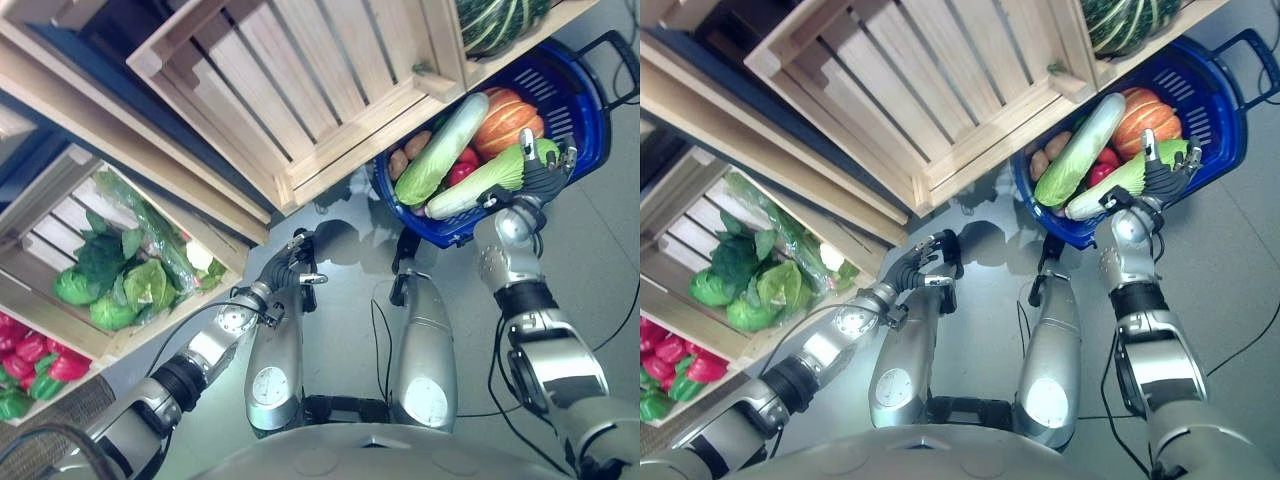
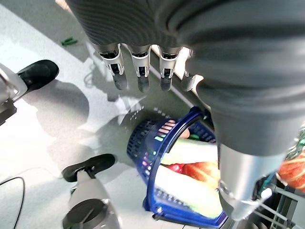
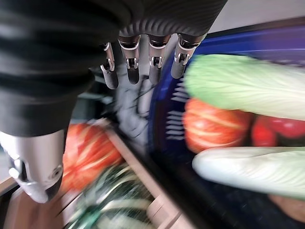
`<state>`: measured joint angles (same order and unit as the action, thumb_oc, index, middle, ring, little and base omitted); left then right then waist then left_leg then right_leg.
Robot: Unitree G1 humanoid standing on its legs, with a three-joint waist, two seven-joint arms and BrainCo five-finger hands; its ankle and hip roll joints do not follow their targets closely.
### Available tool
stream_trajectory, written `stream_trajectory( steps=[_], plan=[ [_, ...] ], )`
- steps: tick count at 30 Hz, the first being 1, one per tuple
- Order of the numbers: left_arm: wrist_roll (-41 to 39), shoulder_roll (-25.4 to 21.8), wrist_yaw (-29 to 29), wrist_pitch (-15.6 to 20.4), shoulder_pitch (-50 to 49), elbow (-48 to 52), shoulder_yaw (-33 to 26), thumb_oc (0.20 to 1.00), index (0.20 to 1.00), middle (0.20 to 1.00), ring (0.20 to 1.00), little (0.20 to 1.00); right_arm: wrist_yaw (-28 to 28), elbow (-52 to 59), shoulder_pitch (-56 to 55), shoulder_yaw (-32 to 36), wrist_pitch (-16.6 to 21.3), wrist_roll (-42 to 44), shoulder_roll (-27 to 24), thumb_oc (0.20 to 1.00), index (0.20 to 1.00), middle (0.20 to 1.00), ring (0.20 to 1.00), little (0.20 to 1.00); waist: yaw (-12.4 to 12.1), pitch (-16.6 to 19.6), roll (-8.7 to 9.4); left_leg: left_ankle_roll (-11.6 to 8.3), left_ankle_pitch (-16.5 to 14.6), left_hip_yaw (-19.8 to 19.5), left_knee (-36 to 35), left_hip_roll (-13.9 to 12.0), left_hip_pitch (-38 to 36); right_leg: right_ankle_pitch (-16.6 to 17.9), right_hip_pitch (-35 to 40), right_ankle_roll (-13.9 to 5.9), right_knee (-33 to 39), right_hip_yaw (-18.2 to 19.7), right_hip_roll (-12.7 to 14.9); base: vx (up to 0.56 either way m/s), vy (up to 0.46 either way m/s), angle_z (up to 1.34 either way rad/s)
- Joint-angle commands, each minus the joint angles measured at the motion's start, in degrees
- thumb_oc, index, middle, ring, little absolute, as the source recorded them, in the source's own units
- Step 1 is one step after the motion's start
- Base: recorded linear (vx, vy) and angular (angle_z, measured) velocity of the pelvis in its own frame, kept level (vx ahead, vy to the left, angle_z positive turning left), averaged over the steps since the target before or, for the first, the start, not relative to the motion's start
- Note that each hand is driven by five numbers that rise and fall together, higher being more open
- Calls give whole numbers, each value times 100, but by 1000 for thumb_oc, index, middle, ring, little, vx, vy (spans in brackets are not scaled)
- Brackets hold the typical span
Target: Pick up fruits and vegetables into the basket
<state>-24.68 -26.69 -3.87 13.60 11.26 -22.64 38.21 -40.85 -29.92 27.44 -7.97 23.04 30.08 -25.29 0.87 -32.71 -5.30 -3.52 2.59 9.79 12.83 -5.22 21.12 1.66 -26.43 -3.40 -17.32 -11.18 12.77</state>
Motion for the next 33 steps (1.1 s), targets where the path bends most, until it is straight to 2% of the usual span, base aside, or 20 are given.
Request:
stream_trajectory(
  steps=[1, 7, 11, 17, 19, 23, 25, 26, 27, 29, 31, 32, 33],
  plan=[
    [229, -2, 297, 116, -644, 51, -343, 1000, 1000, 1000, 1000, 1000, 152, 746, -642, -164, 371, -1045, 56, 1000, 1000, 1000, 1000, 1000, 193, 292, 249, 21, -355, 63, -54, -51, -550, -312, 753, -175, 82, 79, -246, 75, 53, -7],
    [380, 242, 800, 221, -1164, -563, -874, 1000, 1000, 1000, 1000, 1000, 1095, 1004, -1680, -538, 403, -1460, 233, 1000, 1000, 1000, 1000, 1000, 230, 991, 416, -66, -276, 144, -599, -129, -1392, -254, 1678, -288, 715, -3, -277, 116, 30, -14],
    [363, 491, 1062, 204, -1291, -1078, -1176, 1000, 1000, 1000, 1000, 1000, 1652, 772, -1981, -763, -138, -1559, 368, 1000, 1000, 1000, 1000, 1000, 196, 1433, 487, -83, -218, 193, -904, -129, -1776, -160, 2088, -353, 1049, -47, -293, 98, 28, -7],
    [693, 805, 1228, 55, -1323, -1947, -1501, 1000, 1000, 1000, 1000, 1000, 2488, -84, -2347, -1259, -1208, -1926, 543, 1000, 1000, 1000, 1000, 1000, 101, 2005, 580, -86, -208, 249, -1241, -145, -2302, -53, 2624, -409, 1403, -200, -287, 73, 21, 5],
    [743, 851, 1254, 36, -1284, -2205, -1580, 1000, 1000, 1000, 1000, 1000, 2743, -366, -2385, -1322, -1370, -1761, 604, 1000, 1000, 1000, 1000, 1000, 75, 2076, 601, -80, -209, 249, -1299, -146, -2401, -44, 2735, -415, 1467, -246, -292, 10, 20, 12],
    [672, 976, 1514, -141, -1130, -2881, -1745, 1000, 1000, 1000, 1000, 1000, 3723, -1297, -2439, -1441, -1828, -1666, 844, 1000, 1000, 1000, 1000, 1000, 13, 2223, 622, -72, -217, 243, -1412, -115, -2577, -51, 2956, -410, 1592, -357, -312, -3, 21, 5],
    [665, 1017, 1628, -179, -1089, -3058, -1778, 1000, 1000, 1000, 1000, 1000, 3830, -1570, -2439, -1475, -1804, -1720, 903, 1000, 1000, 1000, 1000, 1000, -4, 2250, 620, -67, -217, 237, -1435, -106, -2611, -50, 2999, -407, 1621, -381, -316, 0, 18, 13],
    [664, 1083, 1867, -356, -1030, -3307, -1802, 1000, 1000, 1000, 1000, 1000, 4121, -1986, -2436, -1515, -1995, -1575, 991, 1000, 1000, 1000, 1000, 1000, -26, 2291, 612, -56, -221, 237, -1466, -90, -2662, -49, 3064, -402, 1663, -416, -324, 3, 22, 10],
    [672, 1099, 1921, -362, -1014, -3367, -1809, 1000, 1000, 1000, 1000, 1000, 4183, -2111, -2437, -1503, -1935, -1593, 1018, 1000, 1000, 1000, 1000, 1000, -30, 2301, 609, -54, -222, 237, -1469, -83, -2668, -46, 3079, -401, 1676, -422, -325, -2, 26, 7],
    [626, 1198, 2277, -602, -917, -3740, -1785, 1000, 1000, 1000, 1000, 1000, 4852, -2766, -2402, -1472, -2165, -1482, 1149, 1000, 1000, 1000, 1000, 1000, -52, 2369, 584, -36, -237, 234, -1500, -46, -2718, -37, 3153, -390, 1751, -454, -341, 7, 30, 5],
    [657, 1279, 2451, -858, -836, -4033, -1789, 1000, 1000, 1000, 1000, 1000, 5560, -3258, -2376, -1428, -2619, -1192, 1268, 1000, 1000, 1000, 1000, 1000, -67, 2418, 553, -25, -253, 222, -1510, -19, -2771, -39, 3219, -368, 1802, -485, -364, 28, 39, -2],
    [706, 1332, 2547, -961, -822, -4169, -1807, 1000, 1000, 1000, 1000, 1000, 5746, -3533, -2364, -1356, -2857, -763, 1316, 1000, 1000, 1000, 1000, 1000, -82, 2459, 536, -19, -267, 216, -1508, -15, -2802, -54, 3264, -352, 1819, -496, -375, 55, 40, -2],
    [772, 1382, 2626, -1002, -808, -4302, -1827, 1000, 1000, 1000, 1000, 1000, 5808, -3733, -2356, -1201, -2911, -494, 1361, 1000, 1000, 1000, 1000, 1000, -88, 2494, 519, -10, -279, 217, -1506, 0, -2836, -58, 3305, -344, 1835, -520, -381, 65, 38, 4]
  ],
)
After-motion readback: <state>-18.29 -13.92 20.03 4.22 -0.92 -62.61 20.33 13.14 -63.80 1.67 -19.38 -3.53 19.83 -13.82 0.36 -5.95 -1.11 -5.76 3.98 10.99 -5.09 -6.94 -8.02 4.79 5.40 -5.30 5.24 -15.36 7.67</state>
